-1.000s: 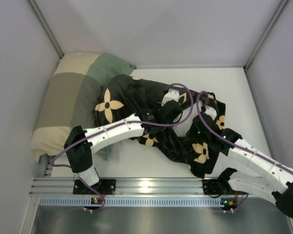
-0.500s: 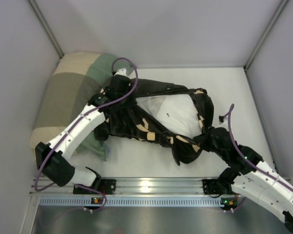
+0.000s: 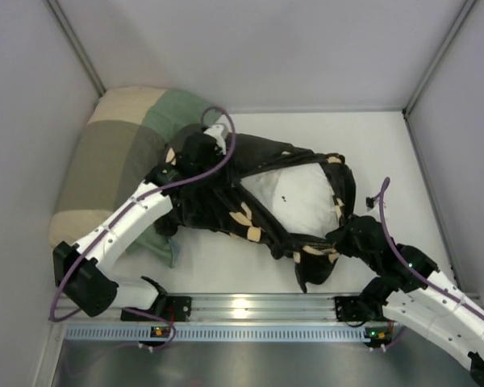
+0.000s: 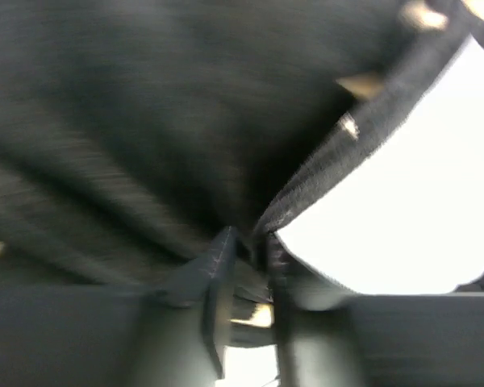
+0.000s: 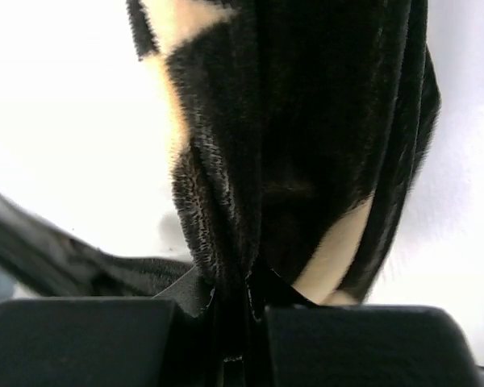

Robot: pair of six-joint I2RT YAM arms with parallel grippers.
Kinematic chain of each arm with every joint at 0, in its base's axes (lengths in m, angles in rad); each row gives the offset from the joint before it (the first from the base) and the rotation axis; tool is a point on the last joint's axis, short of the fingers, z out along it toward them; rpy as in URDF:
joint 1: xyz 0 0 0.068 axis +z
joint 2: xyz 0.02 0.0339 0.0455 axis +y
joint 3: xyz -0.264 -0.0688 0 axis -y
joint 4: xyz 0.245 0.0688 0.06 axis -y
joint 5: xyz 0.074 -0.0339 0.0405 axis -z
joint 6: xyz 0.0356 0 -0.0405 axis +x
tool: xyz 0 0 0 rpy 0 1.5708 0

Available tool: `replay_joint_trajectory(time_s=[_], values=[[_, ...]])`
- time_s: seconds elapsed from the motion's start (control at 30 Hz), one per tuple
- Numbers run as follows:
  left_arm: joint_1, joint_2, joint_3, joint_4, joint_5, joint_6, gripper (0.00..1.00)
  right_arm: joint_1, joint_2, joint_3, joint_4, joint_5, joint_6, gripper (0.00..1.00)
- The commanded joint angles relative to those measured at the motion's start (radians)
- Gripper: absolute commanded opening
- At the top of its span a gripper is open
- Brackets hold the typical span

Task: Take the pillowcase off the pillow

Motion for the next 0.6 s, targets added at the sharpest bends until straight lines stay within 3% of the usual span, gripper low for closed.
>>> replay_joint_trajectory(time_s=[0.0,0.03,0.1,0.33,0.47,0.57], values=[[-0.215,-0.029,0.078,0.138,-0.139,0.138,0.45,0.007,0.029,0.011,-0.118,0.06,-0.044,0.0],[-0.308,-0.012,0.13,0.137,-0.154,0.14,0.5,0.007,0.047,0.015,-0.107,0.056,-0.044,0.0],[-0.367,0.035,0.173,0.138,-0.149,0.12,0.57,0.007,0.061,0.019,-0.076,0.044,-0.046,0.0],[-0.589,0.179,0.292,0.17,-0.221,0.155,0.6,0.007,0.036,-0.023,-0.049,0.011,-0.017,0.0],[-0.639,0.265,0.333,0.207,-0.177,0.159,0.54,0.007,-0.006,-0.041,-0.059,0.011,-0.001,0.0],[-0.64,0.339,0.348,0.215,-0.222,0.128,0.42,0.007,-0.034,-0.04,-0.082,0.016,0.017,0.0]])
